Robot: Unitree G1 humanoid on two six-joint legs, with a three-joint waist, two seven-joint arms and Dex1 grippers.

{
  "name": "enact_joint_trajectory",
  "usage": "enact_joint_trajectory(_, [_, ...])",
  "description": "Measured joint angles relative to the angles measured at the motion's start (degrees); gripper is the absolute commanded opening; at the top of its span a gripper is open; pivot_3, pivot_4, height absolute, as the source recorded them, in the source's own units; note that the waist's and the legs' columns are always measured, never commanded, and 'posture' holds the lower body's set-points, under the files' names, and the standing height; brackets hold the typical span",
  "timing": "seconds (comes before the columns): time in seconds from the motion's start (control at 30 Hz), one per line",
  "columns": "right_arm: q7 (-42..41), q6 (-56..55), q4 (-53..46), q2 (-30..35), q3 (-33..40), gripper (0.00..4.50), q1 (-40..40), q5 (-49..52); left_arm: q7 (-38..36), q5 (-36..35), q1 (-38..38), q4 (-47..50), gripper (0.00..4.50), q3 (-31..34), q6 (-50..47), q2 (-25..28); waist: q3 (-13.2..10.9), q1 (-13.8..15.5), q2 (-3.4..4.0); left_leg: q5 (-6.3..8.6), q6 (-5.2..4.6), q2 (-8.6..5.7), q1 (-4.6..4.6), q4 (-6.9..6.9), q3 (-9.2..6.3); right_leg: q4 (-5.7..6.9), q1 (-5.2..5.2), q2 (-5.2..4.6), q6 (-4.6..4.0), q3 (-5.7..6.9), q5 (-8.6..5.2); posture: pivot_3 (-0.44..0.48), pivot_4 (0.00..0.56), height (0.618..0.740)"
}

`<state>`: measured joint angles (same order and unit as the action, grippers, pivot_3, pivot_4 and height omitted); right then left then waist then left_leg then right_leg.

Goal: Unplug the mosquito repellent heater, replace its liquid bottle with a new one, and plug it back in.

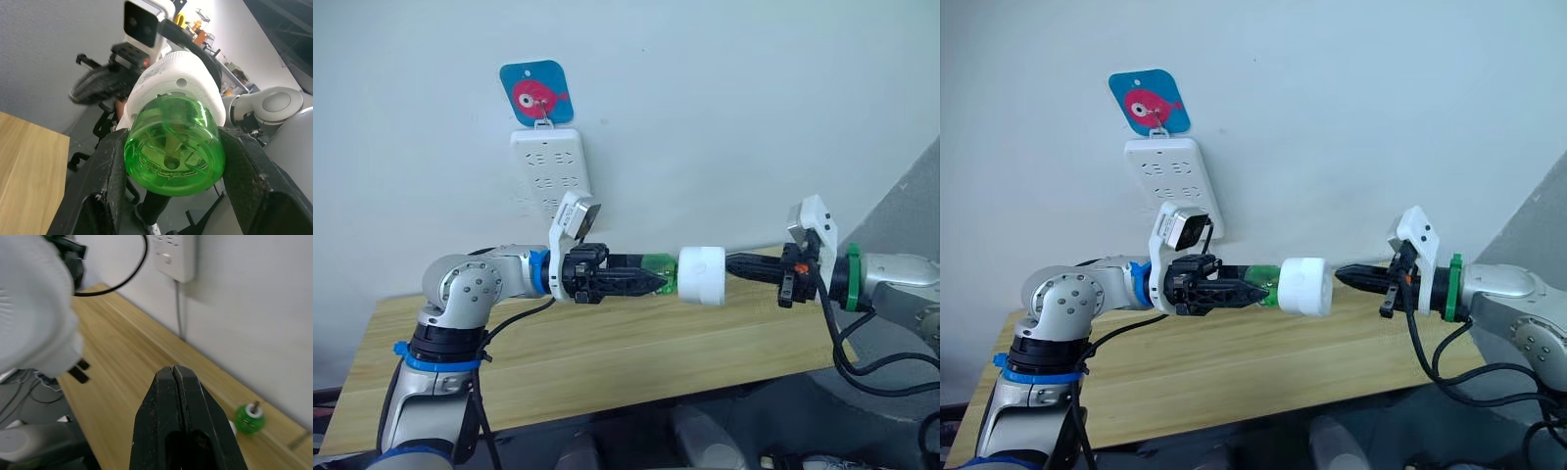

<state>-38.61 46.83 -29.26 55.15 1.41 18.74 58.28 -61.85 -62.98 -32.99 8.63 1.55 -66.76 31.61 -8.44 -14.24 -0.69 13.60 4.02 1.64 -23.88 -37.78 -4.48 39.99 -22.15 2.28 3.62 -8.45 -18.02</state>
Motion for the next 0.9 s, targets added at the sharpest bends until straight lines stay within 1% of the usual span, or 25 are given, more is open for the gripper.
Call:
enact_joint_trajectory(0.33, [-1.26,3.72,-2.42,-0.95,1.93,0.0,-0.27,3.11,2.56,-0.15,0.05,-0.31,2.39,1.12,-0.19,-1.61,0.0,0.08,0.0,0.0,0.0,-0.01,0.0,-0.02,-0.01,0.01,0.01,-0.01,0.0,0.01,0.0,-0.271,0.079,0.74])
enact_joint_trajectory(0.43, [-0.21,3.71,-1.79,-0.88,1.81,0.0,-0.44,-0.9,3.67,0.51,0.06,-0.28,2.39,1.3,1.75,-2.8,0.0,0.18,0.0,0.0,0.0,-0.02,0.0,-0.04,-0.01,0.01,0.01,-0.03,0.0,0.01,0.0,-0.27,0.08,0.74])
enact_joint_trajectory(0.53, [0.15,3.47,0.5,0.02,1.99,0.0,-2.24,-5.61,5.3,3.37,0.49,-0.06,2.39,1.62,6.54,-4.27,0.0,0.37,0.0,0.0,0.0,-0.04,0.0,-0.05,0.0,0.0,0.03,-0.04,-0.01,0.0,0.01,-0.268,0.082,0.74])
enact_joint_trajectory(0.6, [0.41,3.41,2.18,0.01,3.55,0.37,-4.1,-7.54,7.72,5.7,1.58,0.62,2.39,2.26,10.61,-6.22,0.0,0.4,0.0,0.0,0.0,-0.04,0.0,-0.05,0.01,0.0,0.03,-0.05,-0.03,-0.02,0.02,-0.267,0.083,0.74])
enact_joint_trajectory(0.67, [0.47,3.58,2.5,0.0,6.39,0.92,-5.84,-7.51,9.47,8.98,3.22,2.21,2.39,2.13,15.15,-7.47,0.0,0.53,0.0,0.0,0.0,-0.04,0.0,-0.04,0.01,0.0,0.03,-0.05,-0.11,-0.02,0.07,-0.268,0.086,0.74])
enact_joint_trajectory(0.77, [0.75,5.14,1.12,-0.2,11.11,2.09,-9.21,-5.75,11.2,14.07,6.09,4.91,2.39,1.49,21.78,-8.66,0.01,0.66,0.0,0.0,0.0,-0.03,0.02,-0.03,0.02,0.01,0.05,-0.04,-0.11,-0.04,0.07,-0.272,0.086,0.74])
enact_joint_trajectory(0.9, [1.59,5.96,-3.13,-1.41,13.27,3.5,-10.22,-3.7,11.08,16.78,9.44,7.77,2.39,-0.75,25.61,-9.1,0.03,0.6,0.03,0.0,0.0,-0.03,0.04,-0.05,0.05,0.02,0.07,-0.04,-0.01,-0.05,0.02,-0.281,0.083,0.74])
